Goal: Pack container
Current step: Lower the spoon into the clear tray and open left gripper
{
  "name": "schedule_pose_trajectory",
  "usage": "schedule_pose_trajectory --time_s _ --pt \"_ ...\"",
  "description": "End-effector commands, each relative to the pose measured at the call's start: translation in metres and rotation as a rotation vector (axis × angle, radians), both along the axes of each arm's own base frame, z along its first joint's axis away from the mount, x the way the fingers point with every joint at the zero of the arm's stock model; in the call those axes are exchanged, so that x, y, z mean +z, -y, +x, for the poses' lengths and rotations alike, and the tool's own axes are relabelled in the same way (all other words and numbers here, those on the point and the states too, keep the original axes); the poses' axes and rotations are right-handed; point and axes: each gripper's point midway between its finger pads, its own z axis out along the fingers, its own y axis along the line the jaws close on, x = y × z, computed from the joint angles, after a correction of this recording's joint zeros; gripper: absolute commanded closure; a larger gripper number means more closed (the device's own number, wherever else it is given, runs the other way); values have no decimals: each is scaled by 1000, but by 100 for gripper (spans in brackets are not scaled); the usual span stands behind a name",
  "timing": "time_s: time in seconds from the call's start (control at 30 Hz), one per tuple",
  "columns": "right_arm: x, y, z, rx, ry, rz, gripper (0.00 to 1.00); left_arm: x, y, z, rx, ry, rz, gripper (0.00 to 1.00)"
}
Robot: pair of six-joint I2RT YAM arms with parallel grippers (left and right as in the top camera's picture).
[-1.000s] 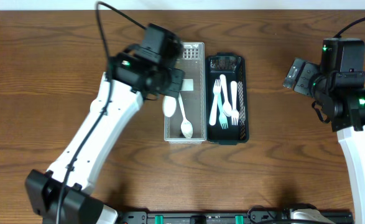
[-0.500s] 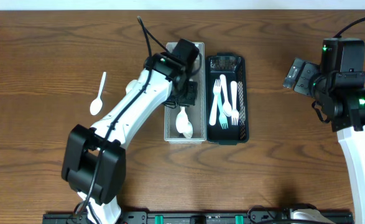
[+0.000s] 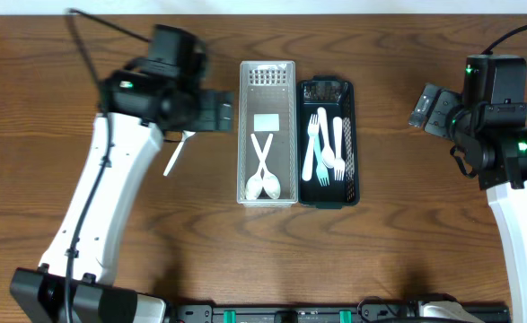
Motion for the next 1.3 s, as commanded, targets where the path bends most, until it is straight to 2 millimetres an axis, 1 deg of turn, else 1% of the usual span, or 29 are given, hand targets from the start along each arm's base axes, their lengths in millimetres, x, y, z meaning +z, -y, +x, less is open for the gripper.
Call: schedule_pose_trajectory --time_s 0.0,0.1,0.17,0.27,0.3,0.37,0.4,0.5,0.6,0.67,0.77,0.87,0.97,1.07,1.27 --pt "1 4 0 -3 -1 -13 1 -18 -57 13 86 -20 153 2" --pt "1 4 0 -3 -1 -13 1 -36 -76 23 41 -41 191 2" --pt "1 4 0 -3 -1 -13 1 -50 -82 27 -25 -70 223 1" --pt "1 4 0 -3 -1 -13 1 -72 -83 30 -158 -124 269 14" --pt "1 4 0 -3 -1 -13 1 -80 -83 30 -194 -144 279 16" --pt "1 4 0 -4 -1 -13 1 -99 -83 31 -244 -193 289 18" --pt "1 4 0 -3 -1 -13 1 -112 -83 31 -264 -226 291 21" --pt "1 4 0 -3 -1 -13 1 -137 -83 29 -313 -295 294 31" --pt "1 4 0 -3 -1 -13 1 -160 -83 27 -325 -351 287 29" --pt "1 4 0 -3 -1 -13 1 -175 -77 25 -352 -383 252 25" --pt "1 4 0 -3 -1 -13 1 -194 -73 26 -377 -406 228 27" --pt "1 4 0 -3 -1 -14 1 -206 -72 29 -378 -415 227 26" --pt "1 4 0 -3 -1 -13 1 -213 -72 28 -379 -428 225 27" --pt "1 4 0 -3 -1 -13 1 -221 -72 27 -381 -440 223 34" --pt "1 4 0 -3 -1 -13 1 -232 -72 28 -382 -448 222 42"
